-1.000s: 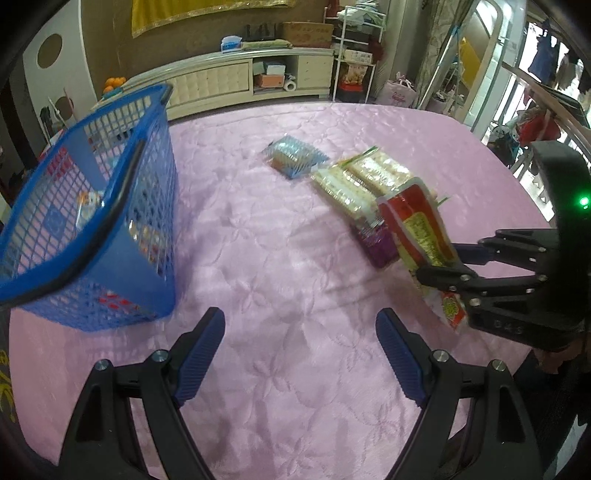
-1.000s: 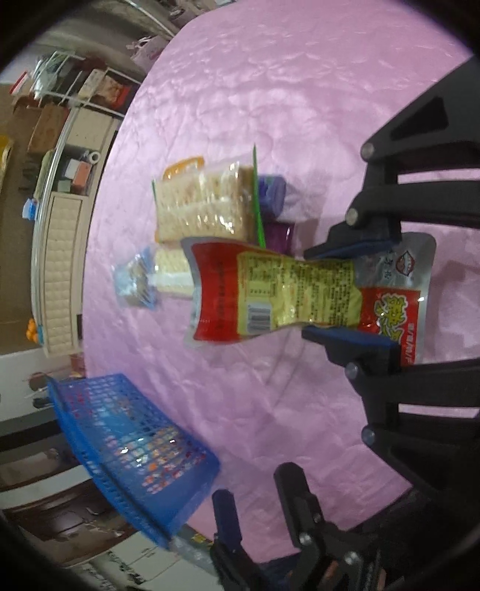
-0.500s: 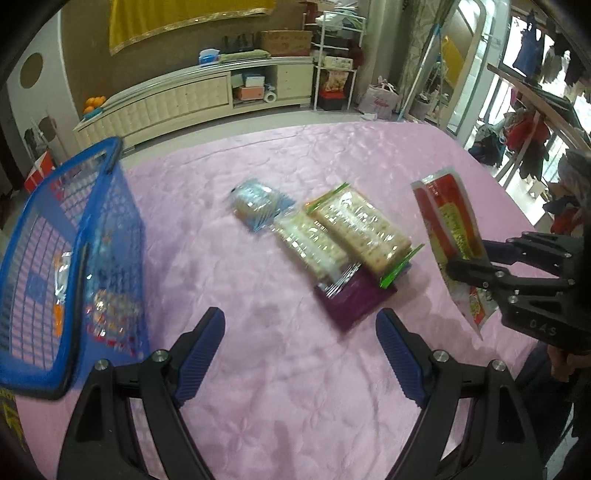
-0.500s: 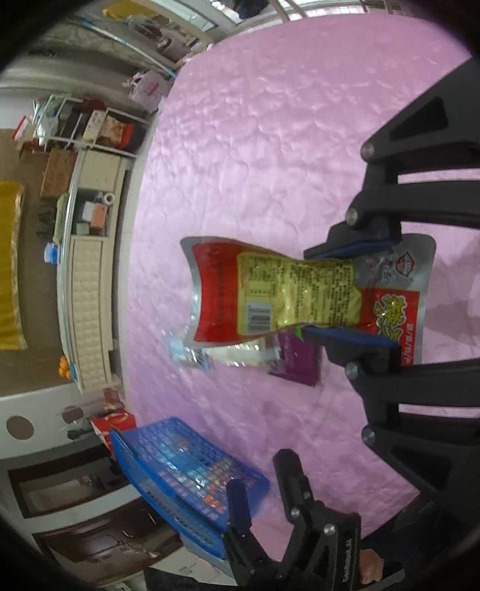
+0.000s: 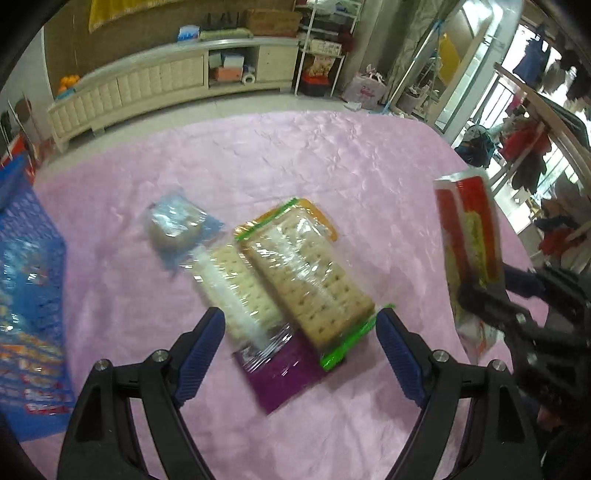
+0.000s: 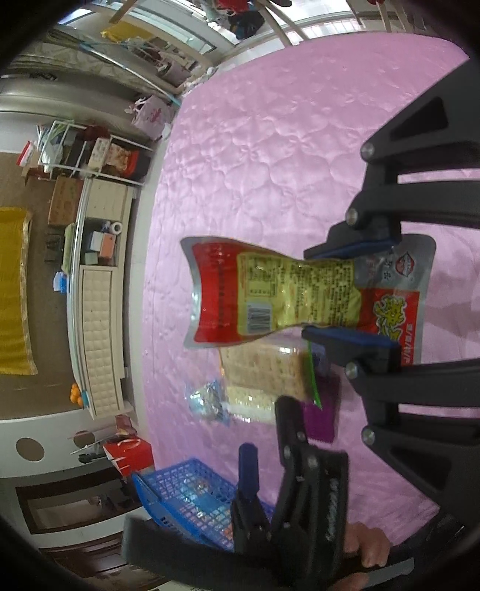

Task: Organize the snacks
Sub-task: 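Hold the red packet in the right gripper while the left gripper grasps the green-strip cracker pack, then carry the cracker pack and red packet over the blue basket and release both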

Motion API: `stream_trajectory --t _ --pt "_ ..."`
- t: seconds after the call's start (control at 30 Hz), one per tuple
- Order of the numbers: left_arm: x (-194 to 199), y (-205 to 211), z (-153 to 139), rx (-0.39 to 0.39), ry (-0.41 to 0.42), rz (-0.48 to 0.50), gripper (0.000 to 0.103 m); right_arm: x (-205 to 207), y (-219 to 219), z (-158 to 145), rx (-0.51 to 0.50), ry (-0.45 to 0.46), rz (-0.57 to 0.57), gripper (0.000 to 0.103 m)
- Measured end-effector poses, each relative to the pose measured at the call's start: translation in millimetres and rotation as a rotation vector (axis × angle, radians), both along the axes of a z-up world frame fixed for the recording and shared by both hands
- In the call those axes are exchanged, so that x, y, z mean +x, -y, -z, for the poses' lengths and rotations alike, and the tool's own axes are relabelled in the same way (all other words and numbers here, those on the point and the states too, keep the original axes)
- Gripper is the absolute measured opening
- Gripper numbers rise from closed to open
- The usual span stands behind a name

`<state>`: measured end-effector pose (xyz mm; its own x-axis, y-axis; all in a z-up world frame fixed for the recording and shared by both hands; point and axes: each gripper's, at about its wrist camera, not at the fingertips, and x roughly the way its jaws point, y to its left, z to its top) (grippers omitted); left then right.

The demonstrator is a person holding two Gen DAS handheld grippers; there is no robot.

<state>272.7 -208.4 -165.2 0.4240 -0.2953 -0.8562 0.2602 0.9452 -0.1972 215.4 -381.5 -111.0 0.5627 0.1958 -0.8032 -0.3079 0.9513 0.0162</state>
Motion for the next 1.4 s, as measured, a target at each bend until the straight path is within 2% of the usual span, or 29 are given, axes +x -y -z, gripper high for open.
stream_trajectory --t 0.1,0.23,0.33,0.53,0.6,0.67,0.9,1.17,1.4 --pt "18 9 11 -0.028 -0.046 -0.011 0.082 8 7 3 0.005 -0.002 0.004 0.038" --pt "36 20 27 0.005 -0.092 -0.03 0.082 16 17 8 0.031 -0.011 0.021 0.038" --pt "47 25 34 0.001 -0.114 -0.043 0.082 20 20 13 0.036 -0.02 0.024 0.039" --pt "55 47 33 0.075 -0.083 -0.015 0.082 25 23 25 0.057 -0.048 0.041 0.039" --pt "54 54 34 0.093 -0.077 0.007 0.078 25 23 27 0.066 -0.057 0.044 0.039" --pt "51 62 35 0.129 -0.065 0.034 0.073 24 23 28 0.069 -0.061 0.046 0.039" --pt "29 75 36 0.173 -0.047 0.117 0.066 21 23 25 0.09 -0.072 0.059 0.038" --pt "4 60 26 0.116 -0.024 0.114 0.066 6 16 11 0.096 -0.06 0.046 0.038" --pt "-29 39 -12 0.103 0.054 0.107 0.066 -10 3 -17 0.093 -0.018 0.032 0.038"
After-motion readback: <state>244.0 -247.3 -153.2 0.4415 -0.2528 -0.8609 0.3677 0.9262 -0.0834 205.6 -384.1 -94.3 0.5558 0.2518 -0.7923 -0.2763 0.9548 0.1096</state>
